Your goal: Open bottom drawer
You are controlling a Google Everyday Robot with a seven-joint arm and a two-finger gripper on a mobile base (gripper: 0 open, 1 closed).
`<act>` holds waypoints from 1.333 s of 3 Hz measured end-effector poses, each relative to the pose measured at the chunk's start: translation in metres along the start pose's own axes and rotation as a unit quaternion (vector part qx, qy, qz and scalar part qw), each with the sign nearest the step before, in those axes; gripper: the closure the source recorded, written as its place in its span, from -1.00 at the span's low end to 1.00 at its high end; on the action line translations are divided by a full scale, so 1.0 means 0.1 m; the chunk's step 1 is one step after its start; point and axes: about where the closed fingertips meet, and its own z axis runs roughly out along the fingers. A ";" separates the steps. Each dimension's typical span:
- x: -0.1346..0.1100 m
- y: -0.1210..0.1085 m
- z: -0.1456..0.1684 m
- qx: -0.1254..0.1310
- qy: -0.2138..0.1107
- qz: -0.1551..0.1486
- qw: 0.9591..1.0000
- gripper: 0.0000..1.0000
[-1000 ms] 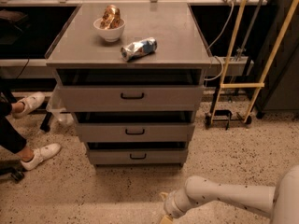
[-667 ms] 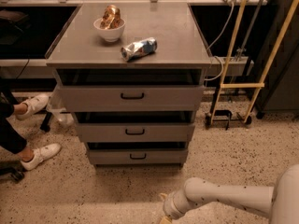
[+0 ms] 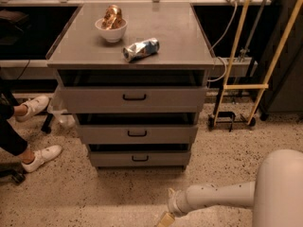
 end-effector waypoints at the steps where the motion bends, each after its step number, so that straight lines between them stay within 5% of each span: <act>1: -0.18 -0.68 -0.17 0.083 -0.005 0.013 0.996 -1.00; 2: -0.37 -1.26 -0.25 0.145 -0.028 0.002 0.989 -1.00; 3: -0.51 -1.49 -0.32 0.164 -0.038 -0.001 0.986 -1.00; 4: -0.51 -1.49 -0.31 0.164 -0.038 -0.001 0.986 -1.00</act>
Offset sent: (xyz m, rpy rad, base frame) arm 0.2446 -0.0134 0.0801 0.1554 -0.3648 -0.2974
